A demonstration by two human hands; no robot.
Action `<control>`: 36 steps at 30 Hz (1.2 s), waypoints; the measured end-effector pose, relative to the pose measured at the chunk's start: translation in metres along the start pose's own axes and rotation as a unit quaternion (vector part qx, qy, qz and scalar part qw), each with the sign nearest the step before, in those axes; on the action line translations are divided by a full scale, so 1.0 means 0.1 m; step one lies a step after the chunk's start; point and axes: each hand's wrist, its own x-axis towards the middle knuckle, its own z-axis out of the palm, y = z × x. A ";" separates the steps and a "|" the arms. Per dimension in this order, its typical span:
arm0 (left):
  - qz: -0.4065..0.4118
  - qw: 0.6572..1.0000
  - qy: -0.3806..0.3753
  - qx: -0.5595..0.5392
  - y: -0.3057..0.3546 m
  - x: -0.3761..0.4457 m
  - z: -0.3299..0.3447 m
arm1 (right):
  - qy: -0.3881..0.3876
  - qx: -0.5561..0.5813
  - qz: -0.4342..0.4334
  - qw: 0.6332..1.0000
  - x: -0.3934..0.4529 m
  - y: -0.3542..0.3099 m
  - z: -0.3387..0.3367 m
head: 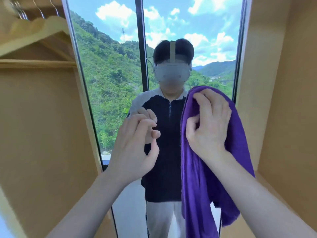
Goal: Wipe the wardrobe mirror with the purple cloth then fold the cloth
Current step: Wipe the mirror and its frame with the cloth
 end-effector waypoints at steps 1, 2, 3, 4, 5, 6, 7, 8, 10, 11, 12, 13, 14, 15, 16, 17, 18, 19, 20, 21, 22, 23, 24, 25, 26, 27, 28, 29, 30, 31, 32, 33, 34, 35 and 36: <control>0.012 1.000 0.009 0.015 -0.01 0.13 -0.02 | -0.025 0.002 -0.028 0.999 -0.03 -0.07 0.04; 0.021 0.999 0.016 0.028 -0.01 0.26 -0.05 | -0.068 0.000 -0.073 0.995 -0.13 -0.12 0.06; 0.030 0.999 0.023 0.039 -0.01 0.37 -0.06 | -0.117 -0.013 -0.126 0.985 -0.29 -0.15 0.08; 0.039 0.998 0.032 0.048 -0.01 0.47 -0.08 | -0.168 -0.034 -0.175 0.970 -0.48 -0.14 0.06; 0.049 0.996 0.039 0.056 -0.01 0.55 -0.09 | -0.216 -0.056 -0.211 0.952 -0.67 -0.08 0.02; 0.060 0.995 0.045 0.064 -0.02 0.61 -0.10 | -0.254 -0.069 -0.231 0.937 -0.86 -0.01 -0.05; 0.071 0.993 0.052 0.073 -0.02 0.67 -0.11 | -0.279 -0.071 -0.237 0.928 -1.00 0.08 -0.12; 0.081 0.992 0.061 0.080 -0.03 0.74 -0.12 | -0.293 -0.065 -0.231 0.925 -1.08 0.16 -0.20; 0.091 0.988 0.083 0.089 -0.02 0.86 -0.13 | -0.280 -0.052 -0.193 0.939 -1.00 0.28 -0.29; 0.093 0.987 0.093 0.093 -0.01 0.92 -0.13 | -0.256 -0.050 -0.165 0.951 -0.86 0.33 -0.31; 0.095 0.985 0.103 0.096 0.01 0.98 -0.12 | -0.220 -0.047 -0.135 0.965 -0.66 0.37 -0.31; 0.098 0.984 0.111 0.099 0.03 1.03 -0.11 | -0.178 -0.041 -0.106 0.977 -0.43 0.39 -0.32; 0.103 0.983 0.117 0.102 0.06 1.09 -0.10 | -0.136 -0.037 -0.082 0.987 -0.18 0.41 -0.33; 0.109 0.981 0.122 0.106 0.09 1.15 -0.08 | -0.102 -0.036 -0.065 0.992 0.08 0.41 -0.34; 0.115 0.979 0.126 0.109 0.11 1.22 -0.07 | -0.074 -0.035 -0.057 0.995 0.34 0.39 -0.35; 0.121 0.978 0.131 0.112 0.14 1.31 -0.06 | -0.056 -0.032 -0.055 0.996 0.57 0.36 -0.35; 0.123 0.976 0.137 0.114 0.16 1.39 -0.06 | -0.047 -0.032 -0.056 0.997 0.77 0.31 -0.34; 0.124 0.975 0.147 0.115 0.17 1.48 -0.07 | -0.044 -0.037 -0.061 0.996 0.93 0.25 -0.32; 0.124 0.973 0.158 0.116 0.19 1.57 -0.09 | -0.046 -0.047 -0.067 0.996 1.04 0.20 -0.31; 0.125 0.971 0.169 0.116 0.20 1.64 -0.10 | -0.054 -0.058 -0.075 0.994 1.09 0.16 -0.30; 0.126 0.969 0.179 0.115 0.21 1.69 -0.11 | -0.068 -0.071 -0.086 0.991 1.09 0.13 -0.30; 0.128 0.968 0.186 0.113 0.21 1.72 -0.11 | -0.089 -0.088 -0.107 0.986 1.05 0.13 -0.32; 0.132 0.966 0.190 0.113 0.21 1.74 -0.11 | -0.115 -0.113 -0.139 0.977 0.98 0.16 -0.34; 0.139 0.964 0.193 0.116 0.21 1.74 -0.11 | -0.139 -0.146 -0.178 0.963 0.88 0.19 -0.37; 0.150 0.962 0.193 0.121 0.20 1.76 -0.12 | -0.164 -0.182 -0.218 0.945 0.79 0.24 -0.41; 0.163 0.959 0.192 0.129 0.19 1.79 -0.14 | -0.189 -0.213 -0.253 0.925 0.73 0.29 -0.47; 0.175 0.956 0.191 0.139 0.17 1.85 -0.19 | -0.210 -0.235 -0.281 0.906 0.71 0.33 -0.52; 0.183 0.952 0.192 0.152 0.14 1.93 -0.25 | -0.225 -0.248 -0.303 0.892 0.73 0.38 -0.58; 0.184 0.949 0.195 0.167 0.11 2.02 -0.32 | -0.232 -0.255 -0.317 0.884 0.79 0.42 -0.63; 0.180 0.946 0.198 0.182 0.08 2.13 -0.40 | -0.231 -0.259 -0.319 0.882 0.88 0.45 -0.66; 0.173 0.945 0.198 0.193 0.06 2.23 -0.47 | -0.220 -0.262 -0.310 0.887 1.02 0.46 -0.68; 0.164 0.947 0.193 0.199 0.05 2.32 -0.53 | -0.207 -0.263 -0.292 0.896 1.18 0.47 -0.69; 0.155 0.949 0.185 0.201 0.04 2.39 -0.58 | -0.192 -0.263 -0.271 0.906 1.36 0.46 -0.68; 0.146 0.952 0.177 0.201 0.05 2.44 -0.60 | -0.178 -0.262 -0.248 0.915 1.55 0.44 -0.67; 0.138 0.954 0.173 0.200 0.06 2.47 -0.62 | -0.162 -0.260 -0.227 0.924 1.74 0.39 -0.65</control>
